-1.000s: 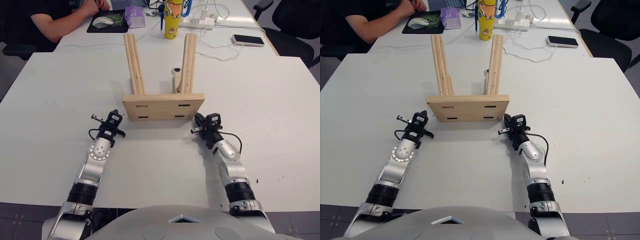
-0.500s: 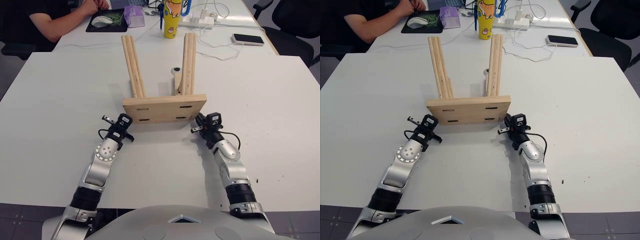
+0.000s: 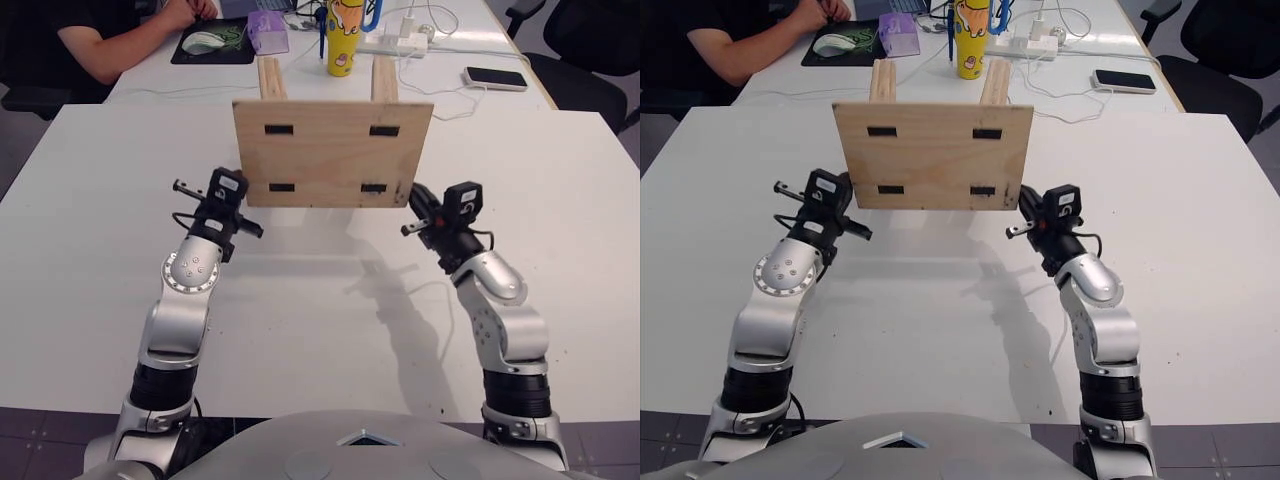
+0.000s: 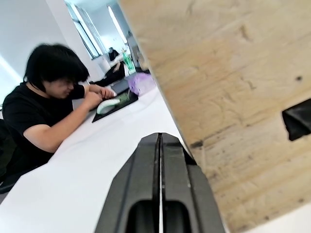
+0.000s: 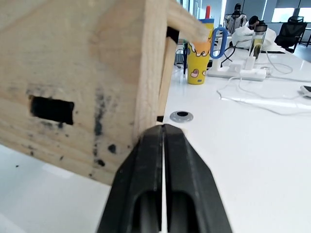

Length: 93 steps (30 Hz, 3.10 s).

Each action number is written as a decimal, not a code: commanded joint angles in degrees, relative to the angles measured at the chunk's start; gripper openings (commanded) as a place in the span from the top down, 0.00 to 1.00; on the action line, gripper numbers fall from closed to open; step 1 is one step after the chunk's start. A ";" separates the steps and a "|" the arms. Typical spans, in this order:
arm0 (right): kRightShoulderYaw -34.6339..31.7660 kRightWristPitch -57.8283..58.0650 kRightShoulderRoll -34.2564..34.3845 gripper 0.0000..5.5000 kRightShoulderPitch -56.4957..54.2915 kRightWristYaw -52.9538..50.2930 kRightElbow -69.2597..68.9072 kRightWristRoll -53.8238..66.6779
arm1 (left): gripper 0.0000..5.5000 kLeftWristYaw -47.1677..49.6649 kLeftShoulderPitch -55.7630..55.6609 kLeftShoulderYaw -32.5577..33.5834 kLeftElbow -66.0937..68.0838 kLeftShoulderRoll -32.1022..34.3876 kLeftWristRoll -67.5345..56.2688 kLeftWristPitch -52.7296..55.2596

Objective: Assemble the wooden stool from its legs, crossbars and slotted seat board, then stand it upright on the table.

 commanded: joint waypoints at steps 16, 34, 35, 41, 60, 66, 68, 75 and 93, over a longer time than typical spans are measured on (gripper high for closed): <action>-0.15 0.48 0.94 1.00 -21.01 0.19 13.30 2.13 | 1.00 -9.60 -22.43 1.05 21.89 8.69 -2.88 -2.62; -5.61 -0.53 2.14 1.00 -8.74 9.88 2.81 24.28 | 1.00 -1.88 -2.27 16.08 6.14 5.64 -14.46 -33.23; -7.78 2.75 1.52 1.00 -7.98 10.75 2.67 30.63 | 1.00 -5.20 -2.24 18.56 6.86 6.84 -19.04 -34.11; -3.84 14.49 -9.01 1.00 -5.51 26.10 5.12 40.04 | 1.00 -38.96 -1.38 16.56 15.45 21.53 -43.20 -14.21; 13.11 -20.68 4.02 1.00 -39.63 21.37 77.10 -0.61 | 1.00 -55.49 -42.56 -9.30 94.01 19.93 -5.25 -47.44; 10.44 -27.41 5.62 1.00 -44.70 21.69 86.70 -4.39 | 1.00 -47.87 -47.00 -9.62 102.08 14.40 -0.19 -51.98; 9.83 -27.97 6.55 1.00 -44.69 23.68 87.01 -4.84 | 1.00 -46.22 -47.45 -9.61 102.88 13.34 0.98 -52.63; 9.65 -21.43 7.24 1.00 -35.38 36.39 76.02 -3.11 | 1.00 -39.58 -40.23 -19.46 103.09 21.02 15.25 -53.39; 8.64 -12.87 5.77 1.00 -29.17 36.24 64.65 -3.76 | 1.00 -57.18 -38.77 -4.23 88.30 13.29 -9.38 -45.66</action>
